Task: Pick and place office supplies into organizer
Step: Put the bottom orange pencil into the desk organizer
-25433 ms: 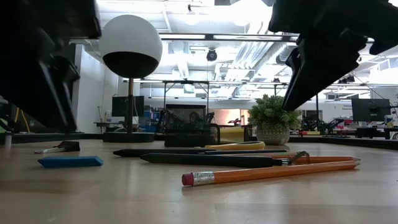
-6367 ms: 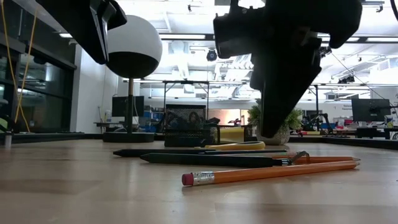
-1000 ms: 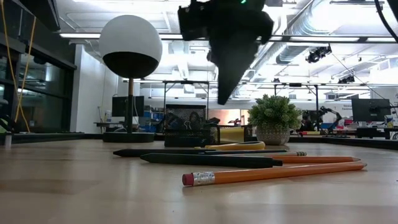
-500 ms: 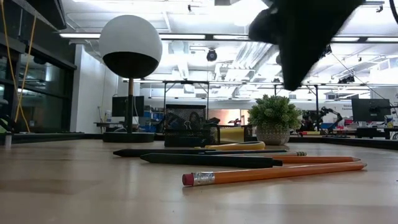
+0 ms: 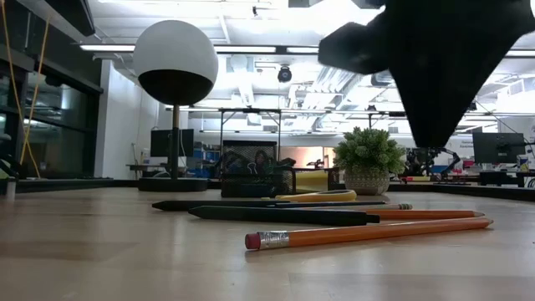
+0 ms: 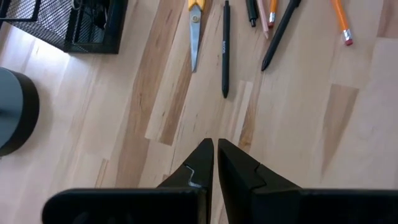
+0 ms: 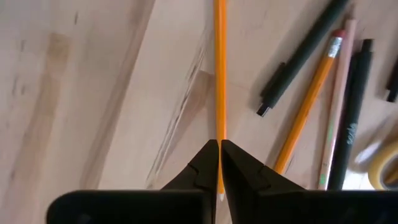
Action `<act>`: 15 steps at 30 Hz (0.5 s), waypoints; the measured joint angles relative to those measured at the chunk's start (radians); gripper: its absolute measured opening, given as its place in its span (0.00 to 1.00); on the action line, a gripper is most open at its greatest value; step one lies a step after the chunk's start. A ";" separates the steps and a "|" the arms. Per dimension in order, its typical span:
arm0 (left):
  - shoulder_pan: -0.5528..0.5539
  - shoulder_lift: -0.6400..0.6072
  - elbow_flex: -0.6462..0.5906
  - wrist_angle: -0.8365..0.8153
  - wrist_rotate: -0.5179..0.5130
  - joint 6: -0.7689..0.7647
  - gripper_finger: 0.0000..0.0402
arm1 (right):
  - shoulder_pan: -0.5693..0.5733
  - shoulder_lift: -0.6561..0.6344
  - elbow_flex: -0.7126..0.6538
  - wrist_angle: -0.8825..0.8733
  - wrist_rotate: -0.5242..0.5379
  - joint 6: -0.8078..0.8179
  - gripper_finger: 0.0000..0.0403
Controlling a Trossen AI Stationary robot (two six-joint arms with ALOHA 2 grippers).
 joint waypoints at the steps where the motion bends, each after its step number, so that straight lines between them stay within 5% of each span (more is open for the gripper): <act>1: 0.000 0.000 0.000 0.006 0.000 0.000 0.04 | -0.006 0.006 0.000 -0.001 -0.003 -0.002 0.05; 15: 0.000 0.000 0.000 0.007 0.000 0.000 0.04 | -0.002 0.001 -0.109 -0.090 0.003 0.042 0.02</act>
